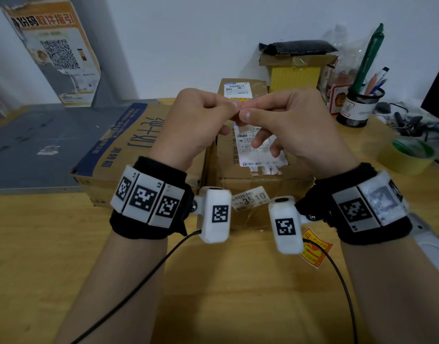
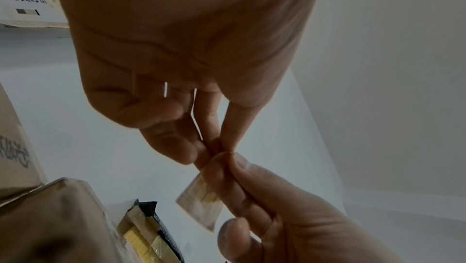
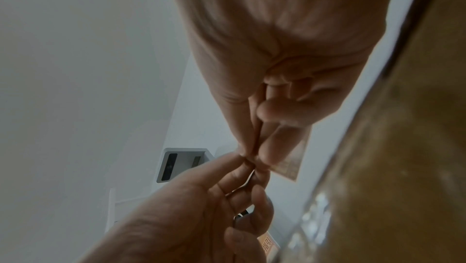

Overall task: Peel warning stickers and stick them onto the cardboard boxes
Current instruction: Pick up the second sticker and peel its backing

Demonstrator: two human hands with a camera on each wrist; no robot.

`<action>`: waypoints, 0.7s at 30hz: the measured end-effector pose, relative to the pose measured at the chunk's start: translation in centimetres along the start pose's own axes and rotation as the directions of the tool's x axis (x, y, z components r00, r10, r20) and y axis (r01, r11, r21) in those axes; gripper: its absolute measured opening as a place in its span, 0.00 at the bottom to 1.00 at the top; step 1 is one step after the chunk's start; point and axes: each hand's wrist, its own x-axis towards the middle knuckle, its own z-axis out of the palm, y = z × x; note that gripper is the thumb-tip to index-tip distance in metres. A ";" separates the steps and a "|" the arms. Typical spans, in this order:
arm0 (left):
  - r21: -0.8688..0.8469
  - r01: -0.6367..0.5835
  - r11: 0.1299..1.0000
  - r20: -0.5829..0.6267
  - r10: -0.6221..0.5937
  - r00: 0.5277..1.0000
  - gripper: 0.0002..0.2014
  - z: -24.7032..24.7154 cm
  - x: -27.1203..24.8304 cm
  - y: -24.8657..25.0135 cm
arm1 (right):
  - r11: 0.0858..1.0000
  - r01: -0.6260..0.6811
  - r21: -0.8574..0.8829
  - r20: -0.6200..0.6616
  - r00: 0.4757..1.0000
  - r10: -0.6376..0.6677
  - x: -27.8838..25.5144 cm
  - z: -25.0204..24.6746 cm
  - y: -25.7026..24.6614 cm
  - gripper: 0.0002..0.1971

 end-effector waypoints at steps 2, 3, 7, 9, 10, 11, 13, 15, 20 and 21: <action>0.008 -0.004 1.000 0.002 0.004 1.000 0.08 0.0 0.0 0.0 | 1.000 0.005 -0.014 -0.003 1.000 -0.005 0.0 0.0 0.0 0.03; 0.010 -0.003 1.000 0.004 0.003 1.000 0.09 0.0 0.0 0.0 | 1.000 0.007 -0.020 -0.006 1.000 -0.008 0.0 -0.1 0.0 0.02; 0.009 0.004 1.000 0.009 -0.004 1.000 0.09 0.1 0.0 0.0 | 0.999 0.014 -0.045 -0.012 1.000 -0.015 0.0 0.0 0.0 0.03; 0.016 0.002 1.000 0.010 -0.003 1.000 0.09 0.1 0.1 -0.1 | 0.998 0.019 -0.062 -0.016 1.000 -0.020 0.0 0.0 0.0 0.03; 0.014 0.001 1.000 0.009 -0.002 1.000 0.09 0.1 0.1 -0.1 | 0.997 0.021 -0.070 -0.022 1.000 -0.022 0.0 0.0 0.0 0.04; 0.010 0.000 1.000 0.010 0.000 1.000 0.08 0.0 0.1 -0.1 | 0.997 0.023 -0.079 -0.029 0.999 -0.025 -0.1 0.0 -0.1 0.04; 0.012 -0.007 1.000 0.014 0.007 1.000 0.09 -0.1 0.1 0.0 | 0.995 0.028 -0.094 -0.041 0.999 -0.032 -0.1 0.0 -0.1 0.04; 0.023 -0.011 1.000 0.021 0.010 1.000 0.09 -0.1 0.1 0.0 | 0.993 0.030 -0.114 -0.050 0.998 -0.036 0.0 -0.1 -0.1 0.04; 0.034 -0.050 0.998 0.033 0.049 0.998 0.07 -0.1 0.0 -0.1 | 0.990 0.028 -0.139 -0.071 0.997 -0.038 0.0 -0.1 0.0 0.03; 0.030 -0.053 0.998 0.031 0.052 0.998 0.07 -0.1 0.0 -0.2 | 0.990 0.031 -0.141 -0.070 0.997 -0.041 0.0 -0.1 -0.1 0.03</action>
